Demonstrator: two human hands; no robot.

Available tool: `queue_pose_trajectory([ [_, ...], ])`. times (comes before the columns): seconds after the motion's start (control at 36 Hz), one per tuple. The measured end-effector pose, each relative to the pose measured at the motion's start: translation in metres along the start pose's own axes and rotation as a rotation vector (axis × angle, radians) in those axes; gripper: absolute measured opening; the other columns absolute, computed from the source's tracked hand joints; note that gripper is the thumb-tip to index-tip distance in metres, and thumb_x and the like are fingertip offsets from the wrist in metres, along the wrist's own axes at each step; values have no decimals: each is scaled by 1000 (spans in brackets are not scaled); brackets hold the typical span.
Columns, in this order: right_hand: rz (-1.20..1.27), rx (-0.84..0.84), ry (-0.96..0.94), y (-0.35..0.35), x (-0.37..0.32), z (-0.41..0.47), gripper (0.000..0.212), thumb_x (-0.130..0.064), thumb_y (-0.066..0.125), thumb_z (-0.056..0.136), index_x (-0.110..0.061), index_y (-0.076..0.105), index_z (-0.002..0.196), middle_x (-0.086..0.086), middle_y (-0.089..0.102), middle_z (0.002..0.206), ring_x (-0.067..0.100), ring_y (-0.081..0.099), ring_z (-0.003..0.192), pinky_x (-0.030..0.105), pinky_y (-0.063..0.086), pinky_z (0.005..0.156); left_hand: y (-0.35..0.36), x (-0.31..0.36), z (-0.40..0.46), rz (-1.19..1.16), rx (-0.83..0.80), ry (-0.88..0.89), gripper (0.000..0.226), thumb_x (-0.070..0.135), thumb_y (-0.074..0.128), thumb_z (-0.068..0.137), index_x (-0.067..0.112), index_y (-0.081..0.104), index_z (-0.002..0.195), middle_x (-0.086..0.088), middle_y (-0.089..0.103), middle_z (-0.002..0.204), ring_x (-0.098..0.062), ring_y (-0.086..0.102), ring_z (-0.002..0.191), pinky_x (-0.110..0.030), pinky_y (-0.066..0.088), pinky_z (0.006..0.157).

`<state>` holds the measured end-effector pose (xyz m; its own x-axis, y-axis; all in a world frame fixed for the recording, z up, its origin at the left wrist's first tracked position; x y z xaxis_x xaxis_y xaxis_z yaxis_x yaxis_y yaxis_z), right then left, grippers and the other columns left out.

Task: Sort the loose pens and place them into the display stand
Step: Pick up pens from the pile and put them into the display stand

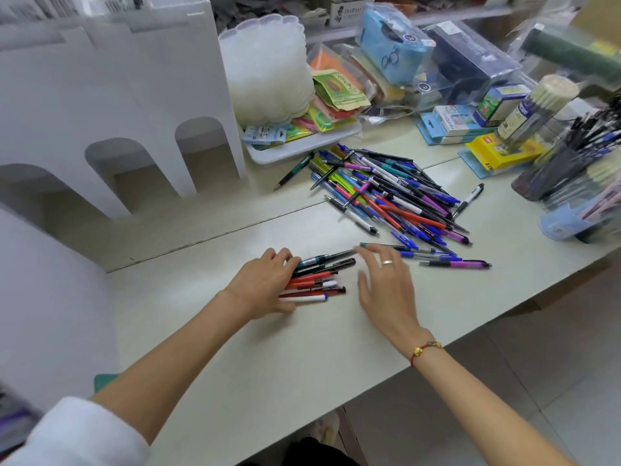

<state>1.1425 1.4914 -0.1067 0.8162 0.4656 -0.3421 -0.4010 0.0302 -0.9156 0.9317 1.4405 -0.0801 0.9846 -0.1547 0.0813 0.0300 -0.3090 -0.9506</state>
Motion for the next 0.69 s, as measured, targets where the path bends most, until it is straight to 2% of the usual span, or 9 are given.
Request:
queue_pose_trajectory([
  [0.06, -155, -28, 84, -2, 11, 6, 52, -17, 59, 92, -14, 44, 142, 16, 40, 147, 35, 33, 138, 53, 31, 112, -3, 6, 5, 56, -27, -62, 68, 49, 64, 82, 14, 35, 133, -4, 40, 129, -23, 42, 112, -30, 41, 73],
  [0.14, -155, -263, 200, 5, 24, 8, 58, -30, 34, 102, -19, 11, 154, 10, 4, 161, 31, -2, 148, 50, 2, 118, -8, 17, 16, 144, -89, -150, 67, 48, 67, 81, 8, 38, 127, -7, 41, 125, -24, 45, 111, -29, 37, 70],
  [0.19, -114, -347, 239, 9, 25, 7, 58, -32, 25, 104, -24, -2, 154, 5, -8, 162, 26, -13, 147, 47, -4, 118, -10, 23, 23, 188, -126, -196, 63, 42, 67, 83, 6, 38, 125, -8, 42, 123, -24, 47, 109, -29, 40, 72],
  [0.25, -120, -346, 249, 10, 22, 10, 57, -31, 25, 104, -24, -2, 154, 4, -6, 162, 26, -12, 148, 46, -3, 118, -9, 25, 30, 204, -133, -226, 49, 27, 63, 87, 5, 38, 124, -9, 45, 123, -25, 51, 108, -32, 48, 79],
  [0.31, -145, -352, 247, 10, 19, 14, 57, -30, 26, 104, -22, 0, 154, 5, -2, 162, 28, -9, 148, 46, -1, 118, -8, 22, 33, 204, -123, -242, 39, 16, 57, 91, 6, 39, 124, -10, 47, 124, -26, 53, 109, -34, 49, 82],
  [0.44, -183, -354, 238, 7, 16, 20, 57, -31, 29, 103, -20, 7, 154, 7, 7, 161, 30, -1, 148, 46, 6, 119, -8, 6, 28, 179, -107, -256, 41, 31, 54, 95, 6, 41, 125, -9, 51, 126, -25, 56, 112, -29, 33, 72],
  [0.69, -219, -413, 260, 5, 10, 27, 56, -30, 28, 104, -21, 5, 154, 6, 6, 161, 30, -1, 148, 46, 5, 119, -14, -3, 16, 264, -160, -253, 30, 34, 55, 95, 12, 57, 115, -4, 63, 118, -22, 61, 108, -26, 34, 70],
])
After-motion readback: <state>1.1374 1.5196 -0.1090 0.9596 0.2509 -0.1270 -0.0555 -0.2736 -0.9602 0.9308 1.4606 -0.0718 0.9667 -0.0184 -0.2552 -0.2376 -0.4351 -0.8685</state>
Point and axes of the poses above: each hand's wrist, its own z-axis towards the middle knuckle, its own y-axis out of the palm, x = y × z, the point moved 1 cm from there along z, towards the middle knuckle
